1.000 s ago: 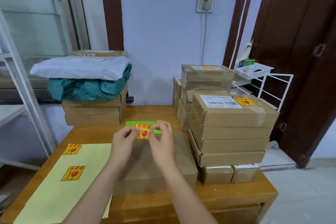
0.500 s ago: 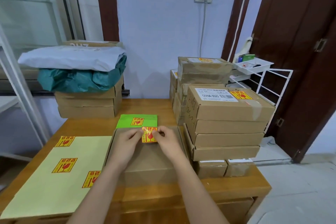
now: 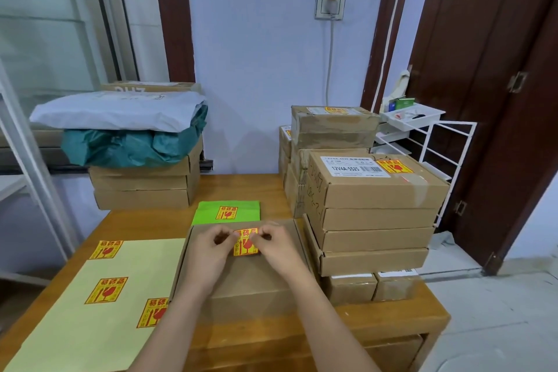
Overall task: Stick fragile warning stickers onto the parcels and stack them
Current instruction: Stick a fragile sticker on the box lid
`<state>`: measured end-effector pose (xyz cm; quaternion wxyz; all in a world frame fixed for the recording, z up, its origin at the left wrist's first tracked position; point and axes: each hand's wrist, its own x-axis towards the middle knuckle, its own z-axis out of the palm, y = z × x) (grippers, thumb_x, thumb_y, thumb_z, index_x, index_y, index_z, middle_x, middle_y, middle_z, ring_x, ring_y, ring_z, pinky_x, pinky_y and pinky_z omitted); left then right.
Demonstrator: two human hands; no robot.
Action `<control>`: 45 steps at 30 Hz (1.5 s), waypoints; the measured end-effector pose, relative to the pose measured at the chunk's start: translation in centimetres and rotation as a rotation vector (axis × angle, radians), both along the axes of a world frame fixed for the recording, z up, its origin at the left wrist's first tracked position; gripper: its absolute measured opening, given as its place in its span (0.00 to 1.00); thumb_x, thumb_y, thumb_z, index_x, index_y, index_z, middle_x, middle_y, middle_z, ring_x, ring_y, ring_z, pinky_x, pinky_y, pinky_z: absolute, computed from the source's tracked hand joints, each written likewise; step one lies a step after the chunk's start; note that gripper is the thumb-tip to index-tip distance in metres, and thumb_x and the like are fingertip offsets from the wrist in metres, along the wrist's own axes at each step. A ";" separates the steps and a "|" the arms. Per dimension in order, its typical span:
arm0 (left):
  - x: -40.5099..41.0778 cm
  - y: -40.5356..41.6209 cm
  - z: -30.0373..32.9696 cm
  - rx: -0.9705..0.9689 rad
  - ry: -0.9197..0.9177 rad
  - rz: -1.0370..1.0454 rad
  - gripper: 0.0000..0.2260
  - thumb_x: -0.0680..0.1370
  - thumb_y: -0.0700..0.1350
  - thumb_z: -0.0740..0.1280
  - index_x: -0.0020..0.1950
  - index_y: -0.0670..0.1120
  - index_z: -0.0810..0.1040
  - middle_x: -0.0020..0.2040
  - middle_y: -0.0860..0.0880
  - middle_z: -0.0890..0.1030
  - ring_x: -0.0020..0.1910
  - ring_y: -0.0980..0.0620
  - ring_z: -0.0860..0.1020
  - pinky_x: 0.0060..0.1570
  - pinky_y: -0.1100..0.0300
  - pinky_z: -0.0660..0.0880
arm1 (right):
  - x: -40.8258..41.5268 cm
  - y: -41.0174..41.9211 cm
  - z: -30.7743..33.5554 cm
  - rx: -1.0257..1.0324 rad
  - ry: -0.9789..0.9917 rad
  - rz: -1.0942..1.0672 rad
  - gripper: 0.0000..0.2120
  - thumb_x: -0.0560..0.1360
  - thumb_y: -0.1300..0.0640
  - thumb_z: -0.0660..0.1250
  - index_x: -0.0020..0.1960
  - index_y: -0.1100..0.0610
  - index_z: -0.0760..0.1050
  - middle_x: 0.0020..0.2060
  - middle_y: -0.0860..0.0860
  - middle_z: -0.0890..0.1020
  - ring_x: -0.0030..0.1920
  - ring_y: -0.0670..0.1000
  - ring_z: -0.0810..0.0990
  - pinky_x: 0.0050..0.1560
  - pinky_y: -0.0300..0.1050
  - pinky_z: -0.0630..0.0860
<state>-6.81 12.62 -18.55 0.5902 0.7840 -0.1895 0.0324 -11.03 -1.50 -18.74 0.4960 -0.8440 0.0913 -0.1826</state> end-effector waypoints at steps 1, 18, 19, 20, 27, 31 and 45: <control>-0.1 0.0 0.1 0.008 0.004 0.009 0.07 0.77 0.42 0.68 0.38 0.45 0.81 0.38 0.49 0.82 0.41 0.51 0.79 0.43 0.54 0.73 | 0.1 0.0 -0.1 -0.010 0.001 -0.006 0.16 0.76 0.57 0.67 0.30 0.55 0.70 0.37 0.45 0.72 0.45 0.54 0.77 0.50 0.49 0.74; 0.4 -0.4 0.2 0.209 -0.087 0.063 0.09 0.74 0.40 0.70 0.36 0.39 0.75 0.39 0.44 0.77 0.39 0.49 0.73 0.36 0.60 0.66 | 0.5 0.0 0.2 -0.251 0.125 0.023 0.17 0.71 0.54 0.71 0.27 0.52 0.69 0.38 0.44 0.70 0.52 0.54 0.72 0.54 0.49 0.69; 0.4 -0.3 0.2 0.198 -0.074 0.058 0.09 0.74 0.40 0.70 0.36 0.38 0.76 0.39 0.44 0.78 0.39 0.48 0.74 0.36 0.60 0.66 | 0.4 -0.1 0.4 -0.221 0.138 0.048 0.15 0.71 0.55 0.71 0.28 0.55 0.72 0.39 0.45 0.70 0.51 0.54 0.72 0.54 0.50 0.69; 0.4 -0.3 0.3 0.182 -0.060 0.051 0.09 0.74 0.40 0.70 0.37 0.38 0.76 0.39 0.44 0.78 0.39 0.48 0.74 0.36 0.59 0.66 | 0.3 -0.2 0.6 -0.171 0.141 0.071 0.13 0.72 0.56 0.71 0.30 0.58 0.75 0.40 0.47 0.71 0.50 0.53 0.73 0.54 0.51 0.70; -0.1 0.1 0.5 0.130 0.001 -0.022 0.10 0.77 0.44 0.68 0.38 0.40 0.78 0.37 0.46 0.80 0.39 0.49 0.77 0.38 0.58 0.69 | 0.1 -0.2 0.3 -0.127 0.091 0.079 0.15 0.74 0.57 0.69 0.40 0.71 0.76 0.46 0.56 0.75 0.49 0.54 0.76 0.55 0.50 0.72; 0.3 -0.2 0.1 0.185 -0.052 0.013 0.10 0.76 0.43 0.69 0.38 0.39 0.76 0.36 0.47 0.78 0.36 0.51 0.74 0.33 0.60 0.66 | 0.4 -0.4 -0.2 -0.161 0.063 0.068 0.15 0.73 0.57 0.70 0.37 0.69 0.75 0.42 0.50 0.73 0.49 0.53 0.75 0.54 0.49 0.71; 0.7 -0.6 -0.5 0.268 -0.126 0.038 0.07 0.74 0.41 0.71 0.38 0.41 0.76 0.39 0.47 0.78 0.38 0.54 0.73 0.35 0.64 0.66 | 0.4 -0.4 -0.4 -0.320 0.111 0.058 0.17 0.73 0.52 0.70 0.29 0.49 0.66 0.40 0.40 0.69 0.54 0.50 0.69 0.56 0.46 0.67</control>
